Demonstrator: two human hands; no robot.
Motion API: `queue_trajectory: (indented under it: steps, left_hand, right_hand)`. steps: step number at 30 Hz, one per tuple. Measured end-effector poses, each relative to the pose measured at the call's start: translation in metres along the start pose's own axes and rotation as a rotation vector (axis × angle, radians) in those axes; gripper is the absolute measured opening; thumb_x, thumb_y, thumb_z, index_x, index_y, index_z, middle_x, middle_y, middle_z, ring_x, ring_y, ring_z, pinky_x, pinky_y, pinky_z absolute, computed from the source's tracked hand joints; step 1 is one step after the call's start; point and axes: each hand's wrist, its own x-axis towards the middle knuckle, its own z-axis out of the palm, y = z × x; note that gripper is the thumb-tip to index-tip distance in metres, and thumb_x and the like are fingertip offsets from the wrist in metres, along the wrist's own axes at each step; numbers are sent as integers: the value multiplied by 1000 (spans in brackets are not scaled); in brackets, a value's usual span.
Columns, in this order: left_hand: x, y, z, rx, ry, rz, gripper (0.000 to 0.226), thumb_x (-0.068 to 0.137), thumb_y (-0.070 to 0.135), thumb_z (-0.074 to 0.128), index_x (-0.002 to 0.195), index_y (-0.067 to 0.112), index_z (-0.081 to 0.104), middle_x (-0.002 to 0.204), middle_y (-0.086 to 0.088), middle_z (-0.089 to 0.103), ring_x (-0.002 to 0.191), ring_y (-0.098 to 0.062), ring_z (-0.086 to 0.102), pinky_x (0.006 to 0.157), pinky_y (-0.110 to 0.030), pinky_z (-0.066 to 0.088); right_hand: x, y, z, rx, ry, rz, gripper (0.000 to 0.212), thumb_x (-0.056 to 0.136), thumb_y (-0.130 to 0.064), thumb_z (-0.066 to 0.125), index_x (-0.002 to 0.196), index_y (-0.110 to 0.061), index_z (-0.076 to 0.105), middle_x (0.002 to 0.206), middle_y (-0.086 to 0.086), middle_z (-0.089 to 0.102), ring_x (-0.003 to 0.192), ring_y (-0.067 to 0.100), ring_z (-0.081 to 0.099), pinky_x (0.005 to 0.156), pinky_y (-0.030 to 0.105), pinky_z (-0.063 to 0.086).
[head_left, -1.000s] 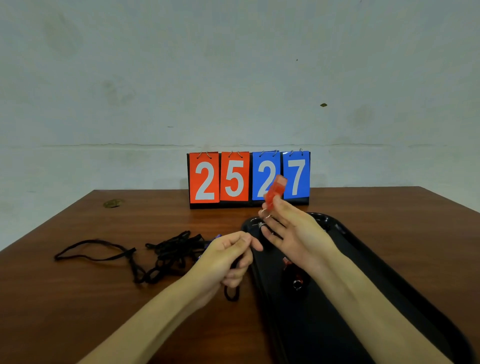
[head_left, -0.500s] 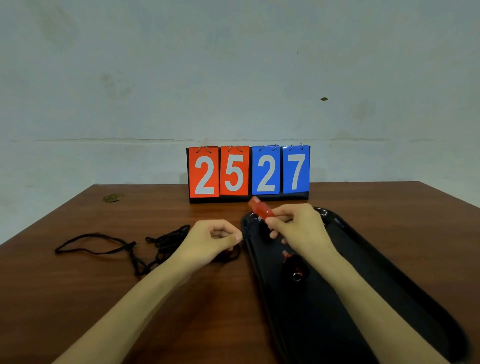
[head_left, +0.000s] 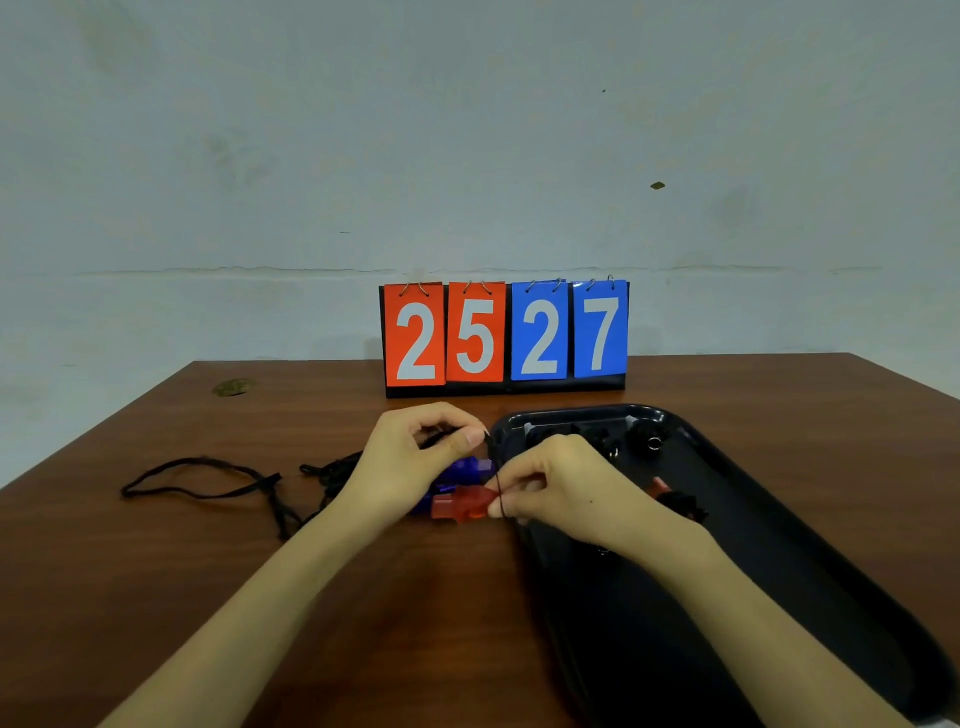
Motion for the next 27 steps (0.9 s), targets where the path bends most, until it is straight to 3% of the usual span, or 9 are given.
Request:
queue_trajectory:
  steps: [3,5,8,14,20,23,27]
  left_hand:
    - [2,-5,-3,-92,51,-91,11,86,20,63,84,29,69,83,17,70,84,5,63,73,-15,47]
    - [1,-6,-1,-131,65,-156,12,87,18,62,82,25,70,76,11,69,70,1,63,60,-12,47]
    - [-3,-4,6,-164,3,-259,17,92,16,56,79,19,67,60,2,60,40,-3,45,40,-15,35]
    - [-7,0,19,-252,-145,-191,26,97,20,46,90,3,65,53,-5,56,33,-7,32,35,-16,25]
    - [-9,1,20,-140,-144,-104,20,93,22,53,85,8,65,52,0,57,35,-2,40,42,-8,32]
    - [-9,1,18,-27,-118,-47,17,90,24,58,80,13,68,56,6,60,49,3,52,54,-6,39]
    - [-8,-2,11,125,-94,16,16,84,33,64,71,26,68,70,7,67,71,-3,61,65,-14,47]
  right_hand:
    - [-2,-6,-1,185,77,-53,15,81,-18,71,95,-16,73,67,-12,68,63,0,63,60,10,47]
    - [-4,-8,-2,300,162,-62,12,80,-15,71,92,-17,73,61,-16,65,61,-1,62,56,7,44]
    - [-4,-9,-4,405,309,-70,12,81,-14,69,91,-20,72,71,-9,69,65,2,64,57,8,46]
    - [-4,-4,-6,248,543,-11,9,80,-23,71,89,-24,73,68,-21,64,71,-7,62,67,7,48]
    - [-5,3,-6,-98,630,-20,16,82,-30,69,95,-21,71,82,-10,69,73,2,60,72,21,53]
    - [-7,2,-10,-223,547,0,19,86,-34,63,100,-23,68,89,-10,68,76,0,55,74,18,49]
    - [-7,-2,-11,-326,363,-30,20,88,-34,59,105,-24,65,97,-9,66,89,6,57,82,23,48]
